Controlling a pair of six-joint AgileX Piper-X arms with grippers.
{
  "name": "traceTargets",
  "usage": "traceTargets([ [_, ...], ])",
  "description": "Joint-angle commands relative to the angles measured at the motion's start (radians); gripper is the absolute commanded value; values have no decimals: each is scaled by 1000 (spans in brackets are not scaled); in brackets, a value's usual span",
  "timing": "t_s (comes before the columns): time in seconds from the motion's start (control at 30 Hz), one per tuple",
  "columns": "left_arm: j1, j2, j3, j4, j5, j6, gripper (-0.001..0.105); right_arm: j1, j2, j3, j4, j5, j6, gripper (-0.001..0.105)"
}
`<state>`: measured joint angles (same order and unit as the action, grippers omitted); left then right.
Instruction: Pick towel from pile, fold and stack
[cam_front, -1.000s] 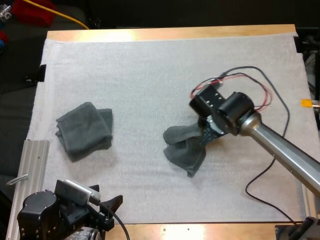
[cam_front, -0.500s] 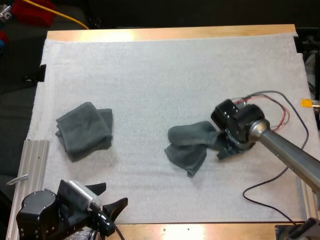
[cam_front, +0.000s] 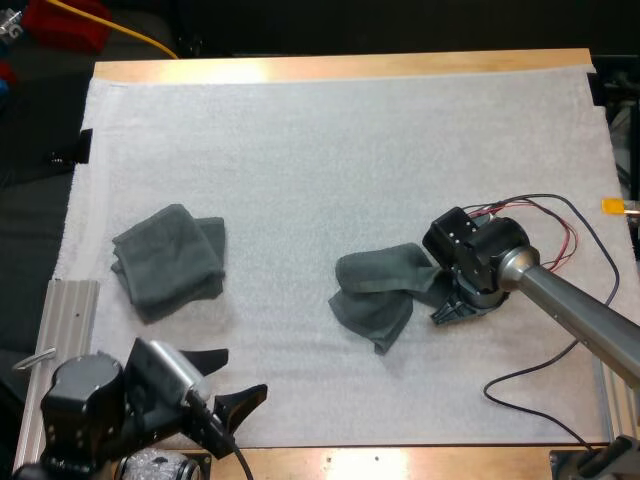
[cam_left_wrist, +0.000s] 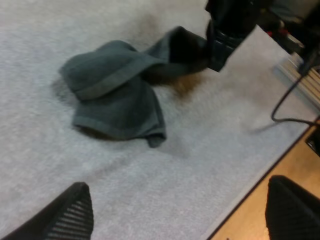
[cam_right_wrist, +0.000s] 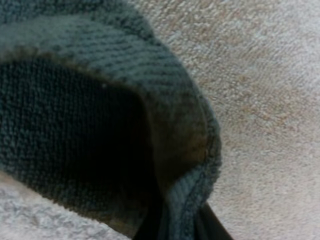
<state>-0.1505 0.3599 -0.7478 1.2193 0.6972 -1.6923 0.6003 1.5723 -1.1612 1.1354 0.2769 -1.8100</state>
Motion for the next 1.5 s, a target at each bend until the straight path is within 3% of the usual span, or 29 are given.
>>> traceTargets([
  [0.0, -20, 18, -6, -23, 15, 0, 69, -3, -9, 0, 10, -11, 6, 1],
  [0.2, -129, 121, -6, -48, 5, 0, 69, -3, -9, 0, 10, -12, 12, 1],
  [0.33, -182, 174, -6, -107, -61, -1, 69, -3, -9, 0, 10, -12, 14, 1],
  [0.43, -202, 219, -6, -165, -66, -14, 69, -3, -9, 0, 10, -11, 23, 1],
  [1.07, -204, 656, -6, -433, -66, -17, 69, -3, -9, 0, 7, -7, 46, 1],
  [1.47, -204, 846, -6, -587, -66, -38, 69, -3, -9, 0, 0, -9, 57, 1],
])
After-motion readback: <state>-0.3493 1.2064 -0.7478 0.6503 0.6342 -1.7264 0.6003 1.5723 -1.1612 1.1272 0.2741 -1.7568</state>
